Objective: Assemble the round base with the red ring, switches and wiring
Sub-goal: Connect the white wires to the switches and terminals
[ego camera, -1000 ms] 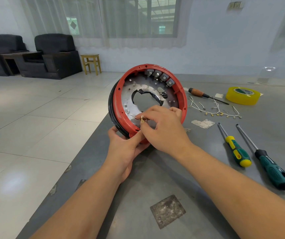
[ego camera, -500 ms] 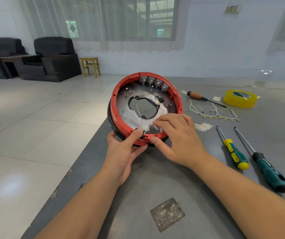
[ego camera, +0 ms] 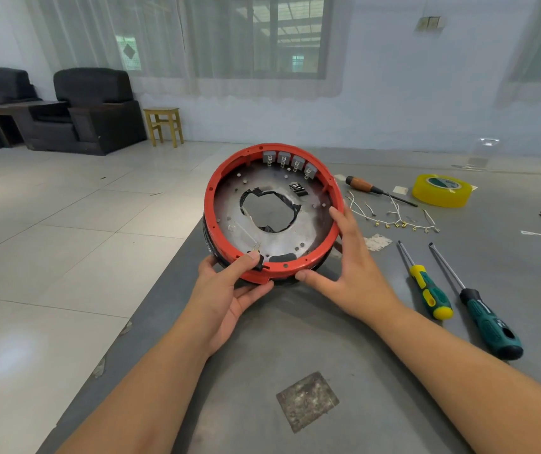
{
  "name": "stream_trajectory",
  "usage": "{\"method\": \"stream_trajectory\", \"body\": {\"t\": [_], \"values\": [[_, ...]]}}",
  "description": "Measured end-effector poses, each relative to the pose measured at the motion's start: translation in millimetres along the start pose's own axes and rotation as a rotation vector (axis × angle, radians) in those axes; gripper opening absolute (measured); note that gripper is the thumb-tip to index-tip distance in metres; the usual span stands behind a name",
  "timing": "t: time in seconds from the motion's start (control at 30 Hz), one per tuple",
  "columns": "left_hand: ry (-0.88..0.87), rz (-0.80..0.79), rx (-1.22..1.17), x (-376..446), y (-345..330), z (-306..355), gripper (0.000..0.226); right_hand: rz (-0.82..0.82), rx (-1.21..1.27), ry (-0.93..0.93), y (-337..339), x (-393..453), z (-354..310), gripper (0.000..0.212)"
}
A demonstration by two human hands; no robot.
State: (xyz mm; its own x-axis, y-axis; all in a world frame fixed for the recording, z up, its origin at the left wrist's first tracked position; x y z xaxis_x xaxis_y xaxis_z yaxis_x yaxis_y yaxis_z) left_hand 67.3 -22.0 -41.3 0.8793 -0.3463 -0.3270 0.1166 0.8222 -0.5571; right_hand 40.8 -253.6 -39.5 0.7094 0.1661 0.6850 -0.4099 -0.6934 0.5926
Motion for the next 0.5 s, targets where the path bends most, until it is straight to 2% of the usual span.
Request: {"method": "stream_trajectory", "body": {"t": [0.17,0.3,0.37,0.43,0.5], "values": [[0.005,-0.004,-0.033,-1.6,0.4,1.3,0.089,-0.008,0.057,-0.019,-0.9,2.0,5.4,0.115],[-0.029,0.024,-0.028,-0.3,-2.2,-1.3,0.09,-0.048,0.127,-0.081,-3.0,2.4,11.1,0.129],[-0.052,0.046,-0.018,-0.4,-4.0,-3.4,0.088,-0.053,0.129,-0.121,-2.8,2.5,13.8,0.129],[-0.087,0.071,-0.001,-1.0,-4.8,-4.6,0.079,-0.066,0.089,-0.175,-0.4,3.4,15.5,0.12],[-0.103,0.097,0.003,-1.6,-5.9,-4.9,0.073,-0.086,-0.047,-0.226,4.4,9.0,19.9,0.097]]}}
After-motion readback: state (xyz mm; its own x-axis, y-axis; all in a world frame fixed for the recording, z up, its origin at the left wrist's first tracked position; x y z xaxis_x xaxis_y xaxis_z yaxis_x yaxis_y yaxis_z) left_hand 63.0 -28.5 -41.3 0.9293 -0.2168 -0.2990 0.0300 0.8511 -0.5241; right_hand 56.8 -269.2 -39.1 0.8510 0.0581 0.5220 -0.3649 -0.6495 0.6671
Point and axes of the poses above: each hand's wrist, its own x-axis towards the middle knuckle, its own y-axis out of the back of the hand, z = x × y, the point moved 1 cm from there along x, towards the middle knuckle, and after that the axes turned 14 degrees about y, right-handed, at the moved point
